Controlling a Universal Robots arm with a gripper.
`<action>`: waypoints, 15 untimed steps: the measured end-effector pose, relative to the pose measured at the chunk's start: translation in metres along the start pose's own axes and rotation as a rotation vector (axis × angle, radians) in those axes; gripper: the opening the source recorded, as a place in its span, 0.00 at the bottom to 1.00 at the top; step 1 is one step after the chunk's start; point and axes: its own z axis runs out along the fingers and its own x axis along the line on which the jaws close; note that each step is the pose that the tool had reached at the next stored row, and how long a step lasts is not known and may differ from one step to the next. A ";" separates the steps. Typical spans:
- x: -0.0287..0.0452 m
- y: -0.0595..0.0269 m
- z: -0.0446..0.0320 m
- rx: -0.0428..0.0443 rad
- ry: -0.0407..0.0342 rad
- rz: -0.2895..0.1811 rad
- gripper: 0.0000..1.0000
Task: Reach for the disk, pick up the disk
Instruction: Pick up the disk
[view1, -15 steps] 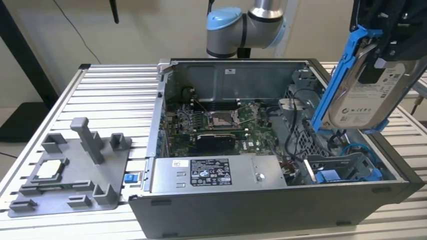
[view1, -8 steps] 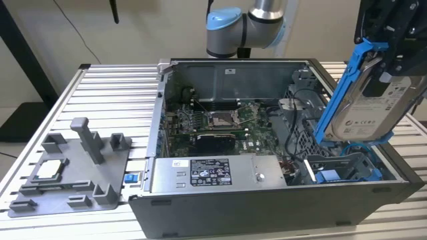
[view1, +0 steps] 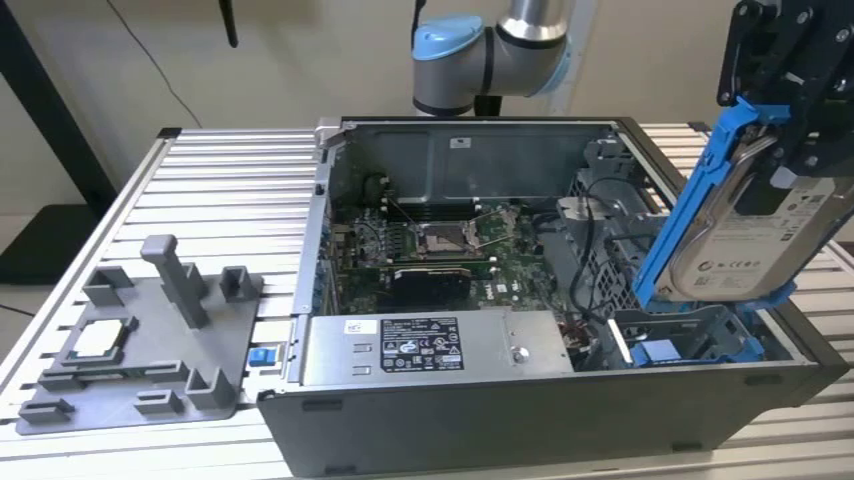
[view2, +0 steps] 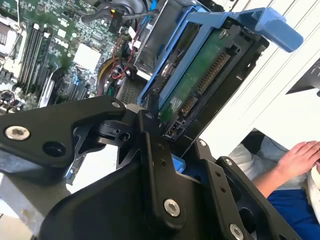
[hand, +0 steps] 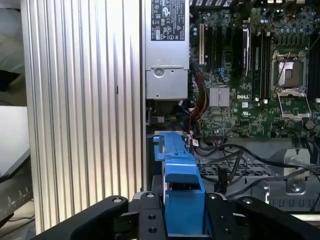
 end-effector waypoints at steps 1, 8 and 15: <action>0.0000 0.0000 0.0000 0.0000 0.0000 0.000 0.00; 0.0000 0.0000 0.0010 0.0000 -0.0001 0.000 0.00; 0.0001 -0.0012 0.0052 0.0000 0.0001 -0.001 0.00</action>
